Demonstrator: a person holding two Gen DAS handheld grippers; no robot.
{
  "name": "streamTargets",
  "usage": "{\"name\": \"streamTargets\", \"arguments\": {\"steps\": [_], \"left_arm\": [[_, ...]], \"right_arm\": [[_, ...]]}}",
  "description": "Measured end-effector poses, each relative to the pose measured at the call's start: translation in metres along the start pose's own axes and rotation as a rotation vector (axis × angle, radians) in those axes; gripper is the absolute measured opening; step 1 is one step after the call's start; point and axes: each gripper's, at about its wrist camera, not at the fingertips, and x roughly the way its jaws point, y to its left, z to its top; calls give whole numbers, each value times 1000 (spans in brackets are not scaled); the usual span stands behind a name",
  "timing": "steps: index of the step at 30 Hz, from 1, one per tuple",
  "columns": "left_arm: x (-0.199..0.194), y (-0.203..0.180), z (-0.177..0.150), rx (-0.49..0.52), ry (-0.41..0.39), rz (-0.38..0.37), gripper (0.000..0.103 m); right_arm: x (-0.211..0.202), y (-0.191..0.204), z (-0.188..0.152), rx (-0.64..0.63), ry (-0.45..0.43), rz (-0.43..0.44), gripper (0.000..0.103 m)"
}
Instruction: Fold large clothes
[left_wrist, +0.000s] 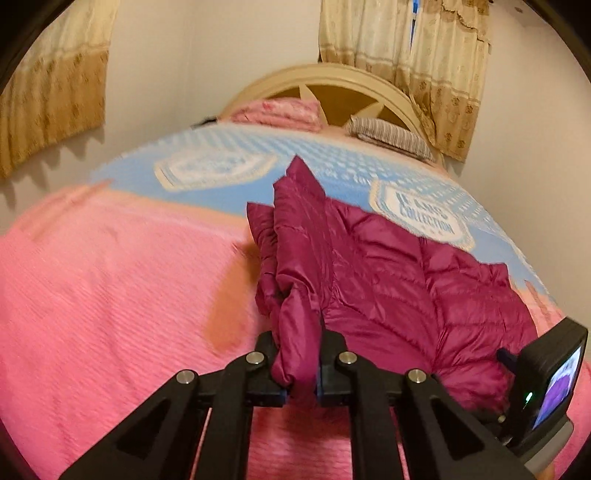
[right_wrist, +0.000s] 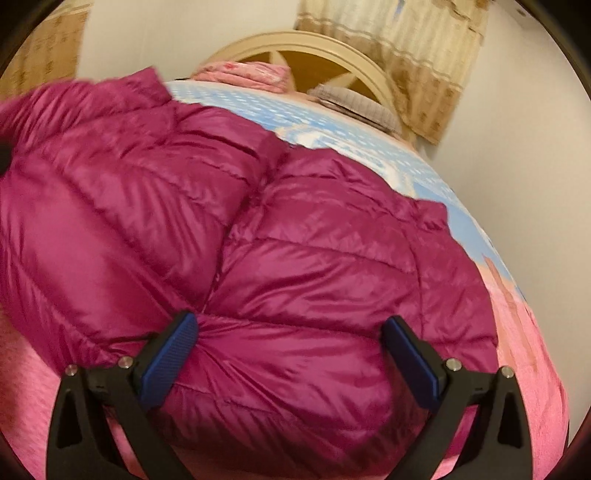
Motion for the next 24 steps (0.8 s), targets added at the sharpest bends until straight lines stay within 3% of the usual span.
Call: {"name": "streamTargets", "arguments": {"steps": [4,7,13,17,21,24], "left_arm": [[-19,-10,20,61,-52,5,8],[-34,-39,34,133,-102,-35,8],[-50,-131,38,350,-183,-133,8],[-43,-204,12,522,-177,-221,8],[-21,-265,-31,699,-134,-263,8],[2,-299,-73,839,-91,-260,8]], "right_arm": [[-11,-11,7,-7,3,127,102],[-30,-61,0,32,-13,164,102],[-28,-179,-31,164,24,19,103],[-8,-261,-71,298,113,-81,103],[-4,-310,-99,425,144,-134,103],[-3,-323,-109,473,147,-141,103]]}}
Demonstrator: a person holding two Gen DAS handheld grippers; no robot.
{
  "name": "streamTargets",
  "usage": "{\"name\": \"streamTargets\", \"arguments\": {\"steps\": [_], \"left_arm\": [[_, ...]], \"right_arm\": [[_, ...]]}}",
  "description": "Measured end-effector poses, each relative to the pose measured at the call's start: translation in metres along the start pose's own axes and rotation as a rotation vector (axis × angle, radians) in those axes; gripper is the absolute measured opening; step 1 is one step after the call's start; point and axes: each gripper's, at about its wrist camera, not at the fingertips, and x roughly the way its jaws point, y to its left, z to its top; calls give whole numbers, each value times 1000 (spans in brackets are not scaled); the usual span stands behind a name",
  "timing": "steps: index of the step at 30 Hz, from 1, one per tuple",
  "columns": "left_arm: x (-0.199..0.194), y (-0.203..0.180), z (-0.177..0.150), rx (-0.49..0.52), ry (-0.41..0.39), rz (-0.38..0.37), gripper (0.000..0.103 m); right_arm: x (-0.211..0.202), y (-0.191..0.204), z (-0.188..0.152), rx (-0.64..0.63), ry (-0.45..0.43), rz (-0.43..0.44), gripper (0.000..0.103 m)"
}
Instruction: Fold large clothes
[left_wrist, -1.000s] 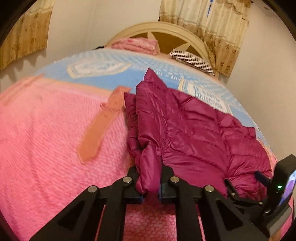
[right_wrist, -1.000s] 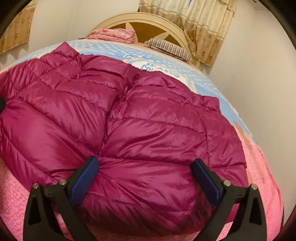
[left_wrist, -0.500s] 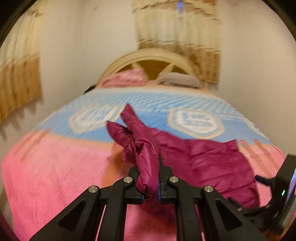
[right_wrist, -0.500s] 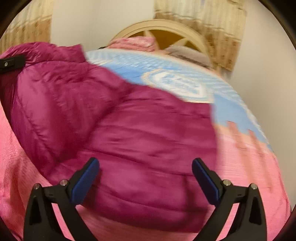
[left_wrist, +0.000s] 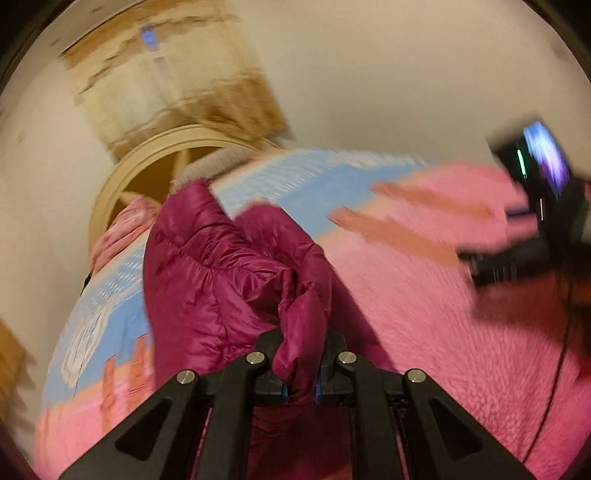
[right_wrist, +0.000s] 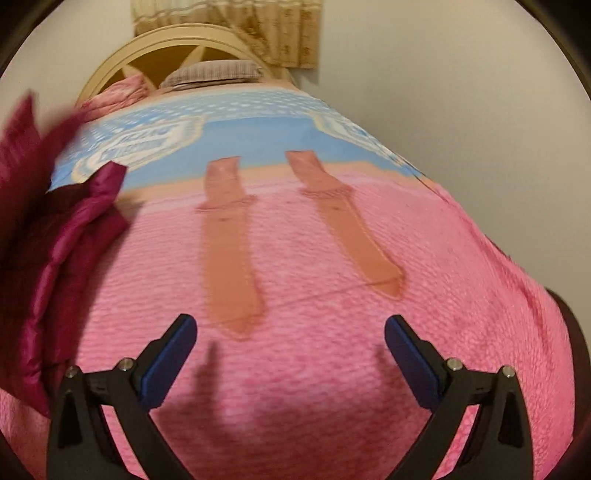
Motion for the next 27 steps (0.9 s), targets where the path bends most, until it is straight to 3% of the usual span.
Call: {"name": "streamTargets", "arguments": {"steps": [5,10,12,14,15,17,20,22,23,25,27], "left_arm": [[25,-42,-18,148,26,35,9],[12,-44,-11,145,5,63,19],[-2,-49,-5,163,-33,79,37],[-28,-50,1,165,-107,92,89],[-42,-49,2,159,-152,109,95],[-62,-41,4,145,-207,115,97],[-69,-9,3,67,-191,130,97],[-63,32,-1,-46,-144,155,97],[-55,60,-5,-122,-106,176,97],[-33,109,-11,-256,-8,233,97],[-15,153,-20,-397,59,276,97]], "right_arm": [[13,1,-8,17,16,28,103],[19,0,-13,16,31,44,103],[19,-2,-15,23,30,46,103],[20,-2,-14,27,27,47,103],[20,-2,-14,26,25,48,103],[19,-2,-14,26,24,48,103],[16,-3,-11,46,29,52,88],[6,0,-2,68,20,87,81],[-1,5,4,68,3,98,81],[-16,17,19,64,-38,125,69],[-31,35,39,65,-72,174,66]]}}
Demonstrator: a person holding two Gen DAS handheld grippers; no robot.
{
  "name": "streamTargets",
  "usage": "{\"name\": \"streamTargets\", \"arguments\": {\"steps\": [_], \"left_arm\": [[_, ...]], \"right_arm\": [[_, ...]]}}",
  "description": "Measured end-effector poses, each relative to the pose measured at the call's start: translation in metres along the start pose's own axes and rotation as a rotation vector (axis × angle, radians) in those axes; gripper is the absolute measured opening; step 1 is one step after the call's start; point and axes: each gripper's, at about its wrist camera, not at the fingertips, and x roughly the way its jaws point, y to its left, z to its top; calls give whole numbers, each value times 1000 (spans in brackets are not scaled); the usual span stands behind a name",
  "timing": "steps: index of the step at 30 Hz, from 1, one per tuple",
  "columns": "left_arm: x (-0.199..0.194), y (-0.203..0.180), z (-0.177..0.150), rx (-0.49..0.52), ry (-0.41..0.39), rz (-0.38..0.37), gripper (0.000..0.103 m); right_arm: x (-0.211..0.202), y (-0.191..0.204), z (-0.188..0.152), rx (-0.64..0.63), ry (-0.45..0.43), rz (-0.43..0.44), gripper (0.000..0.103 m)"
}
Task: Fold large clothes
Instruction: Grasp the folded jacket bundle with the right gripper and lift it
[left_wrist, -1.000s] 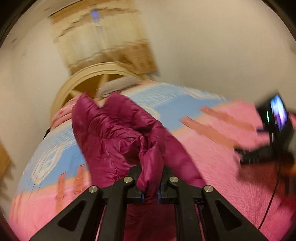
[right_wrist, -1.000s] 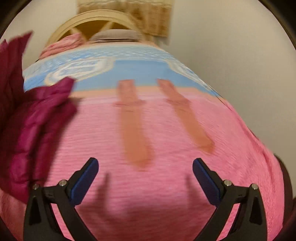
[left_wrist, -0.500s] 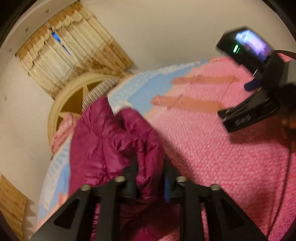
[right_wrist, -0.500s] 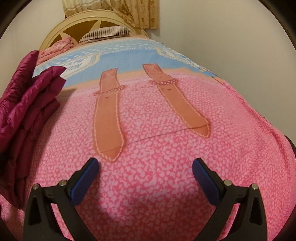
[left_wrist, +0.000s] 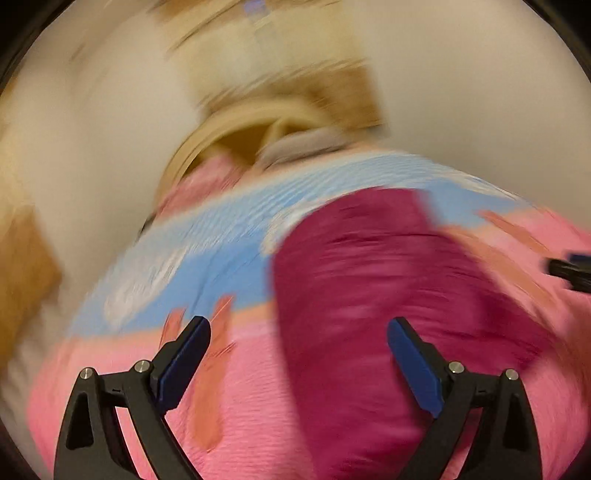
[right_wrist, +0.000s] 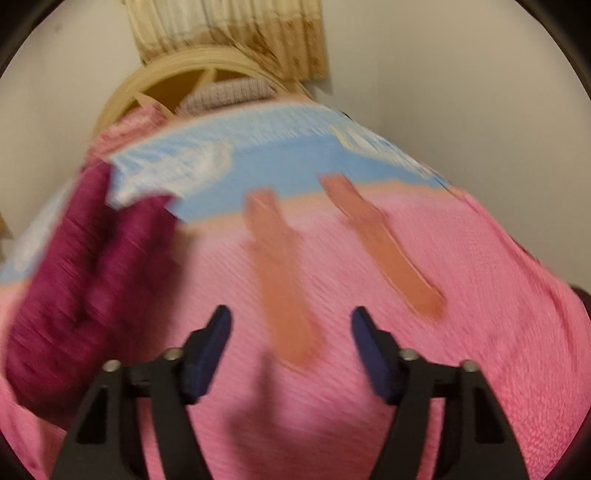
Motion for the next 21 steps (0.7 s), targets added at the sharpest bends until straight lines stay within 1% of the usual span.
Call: {"name": "streamTargets", "arguments": {"steps": [1,3,4,7,10,11,13,15,19,21], "left_arm": [[14,20,4,-75,30,30,97],[37,48,10,-190,74,39,97],[46,55,12,-225,87,43,97],[72,65,18,-294,136,48,97],[92,62,24,-324,186,67,97],[97,60,25,-333,196,59,97],[105,53,23,-340,198,45,97],[114,45,25,-324,193,47,97],[129,34,23,-295,193,22,97],[136,21,19,-268,213,0,97]], "right_arm": [[-5,13,10,-2,-15,27,66],[-13,49,33,-37,-47,70,66],[-15,70,44,-64,-63,82,66],[-12,119,67,-109,-77,104,66],[3,154,82,-84,-54,129,66],[9,163,86,-80,-44,130,66],[22,177,88,-96,-44,116,66],[36,178,84,-83,-25,98,66],[62,158,58,-46,25,57,66],[74,145,45,-17,45,55,65]]}}
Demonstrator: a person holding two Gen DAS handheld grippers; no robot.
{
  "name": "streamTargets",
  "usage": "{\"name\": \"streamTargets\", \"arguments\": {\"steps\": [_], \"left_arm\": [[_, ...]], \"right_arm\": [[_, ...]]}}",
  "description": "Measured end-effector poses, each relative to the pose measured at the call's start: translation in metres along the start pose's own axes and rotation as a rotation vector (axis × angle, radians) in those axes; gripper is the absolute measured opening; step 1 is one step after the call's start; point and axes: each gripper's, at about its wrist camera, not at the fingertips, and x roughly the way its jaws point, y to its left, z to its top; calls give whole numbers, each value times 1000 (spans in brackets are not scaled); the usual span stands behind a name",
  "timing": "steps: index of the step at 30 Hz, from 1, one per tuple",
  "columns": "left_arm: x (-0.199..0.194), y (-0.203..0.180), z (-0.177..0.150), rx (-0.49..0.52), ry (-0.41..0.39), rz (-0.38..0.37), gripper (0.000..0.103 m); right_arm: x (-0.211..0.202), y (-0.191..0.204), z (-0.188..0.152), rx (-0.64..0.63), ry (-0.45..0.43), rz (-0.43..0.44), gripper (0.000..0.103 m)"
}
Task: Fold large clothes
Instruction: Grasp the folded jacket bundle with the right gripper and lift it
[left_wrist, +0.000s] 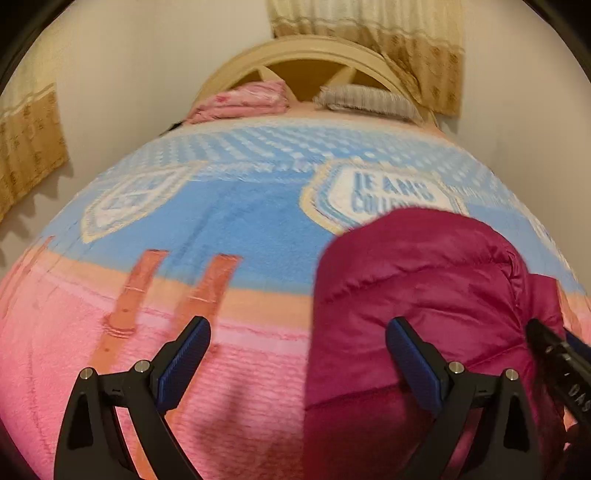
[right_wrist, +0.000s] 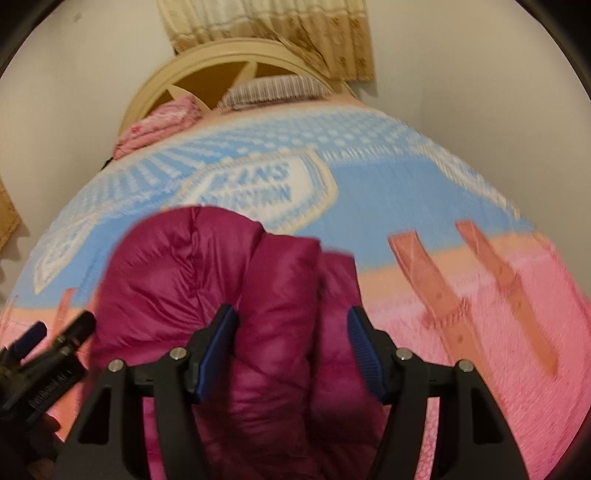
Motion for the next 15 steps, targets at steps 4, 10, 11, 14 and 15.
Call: {"name": "streamTargets", "arguments": {"steps": [4,10,11,14,15], "left_arm": [[5,-18,-8,45,-9,9,97],[14,-24,-12,46,8,4,97],[16,-23,-13,41,13,-2,97],[21,-21,-15,25,25,-20,97],[22,-21,-15,20,27,-24,97]], "right_arm": [[6,-20,-15,49,-13,9,65],[15,-25,-17,73,-8,20,65],[15,-25,-18,73,-9,21,65],[18,-26,-21,71,-11,24,65],[19,-27,-20,74,-13,26,65]]}}
